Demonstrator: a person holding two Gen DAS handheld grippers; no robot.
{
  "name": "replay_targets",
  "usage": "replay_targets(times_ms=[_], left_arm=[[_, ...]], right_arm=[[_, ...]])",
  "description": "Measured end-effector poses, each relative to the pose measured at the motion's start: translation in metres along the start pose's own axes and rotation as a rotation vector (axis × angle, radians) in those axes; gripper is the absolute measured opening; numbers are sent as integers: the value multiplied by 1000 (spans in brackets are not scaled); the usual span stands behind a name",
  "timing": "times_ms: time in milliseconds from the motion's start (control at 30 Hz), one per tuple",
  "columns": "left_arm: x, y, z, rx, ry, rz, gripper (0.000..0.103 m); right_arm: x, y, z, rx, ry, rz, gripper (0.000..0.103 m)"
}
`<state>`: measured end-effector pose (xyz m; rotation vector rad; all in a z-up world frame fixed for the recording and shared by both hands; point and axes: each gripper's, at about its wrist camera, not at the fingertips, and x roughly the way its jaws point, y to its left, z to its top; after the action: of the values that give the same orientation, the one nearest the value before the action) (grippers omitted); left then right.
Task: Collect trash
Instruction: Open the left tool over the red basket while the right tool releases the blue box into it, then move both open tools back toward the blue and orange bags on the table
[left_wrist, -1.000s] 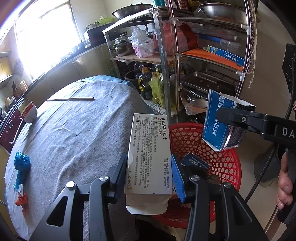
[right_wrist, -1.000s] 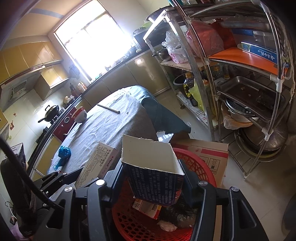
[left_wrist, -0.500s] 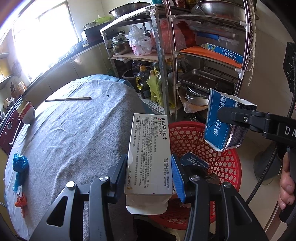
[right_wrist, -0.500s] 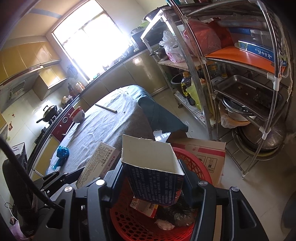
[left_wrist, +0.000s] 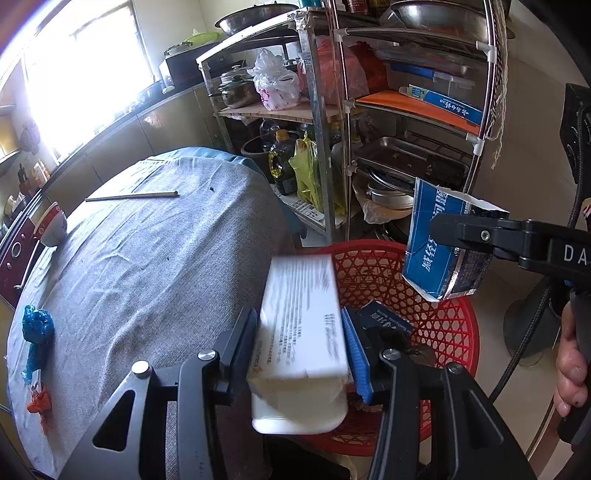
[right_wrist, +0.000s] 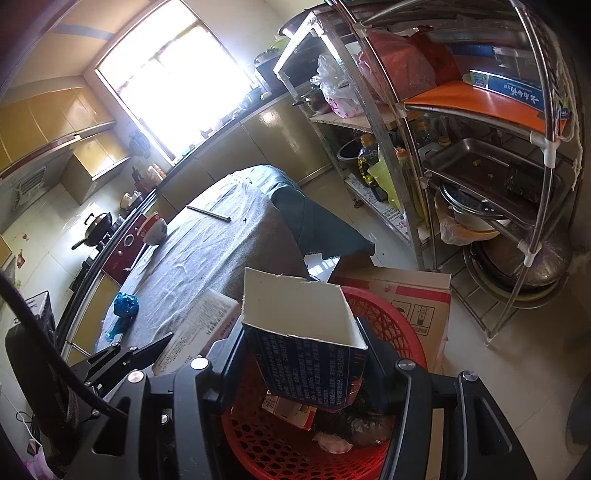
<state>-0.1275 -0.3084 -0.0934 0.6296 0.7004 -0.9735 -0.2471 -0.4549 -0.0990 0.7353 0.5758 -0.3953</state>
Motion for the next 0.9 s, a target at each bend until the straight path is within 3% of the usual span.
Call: replay_targets(times_ms=[267, 533, 633, 900], left_arm=[[-1, 3, -2, -8, 6, -3, 49], [-16, 20, -7, -66, -2, 33, 60], [-27, 32, -16, -98, -7, 65, 68], [-66, 93, -54, -241, -19, 209, 68]], right_arm=[[0, 0, 0, 7, -1, -6, 61], [-8, 14, -1, -12, -20, 0, 62], [-12, 26, -1, -40, -28, 8, 62], [-18, 70, -3, -139, -52, 60, 62]])
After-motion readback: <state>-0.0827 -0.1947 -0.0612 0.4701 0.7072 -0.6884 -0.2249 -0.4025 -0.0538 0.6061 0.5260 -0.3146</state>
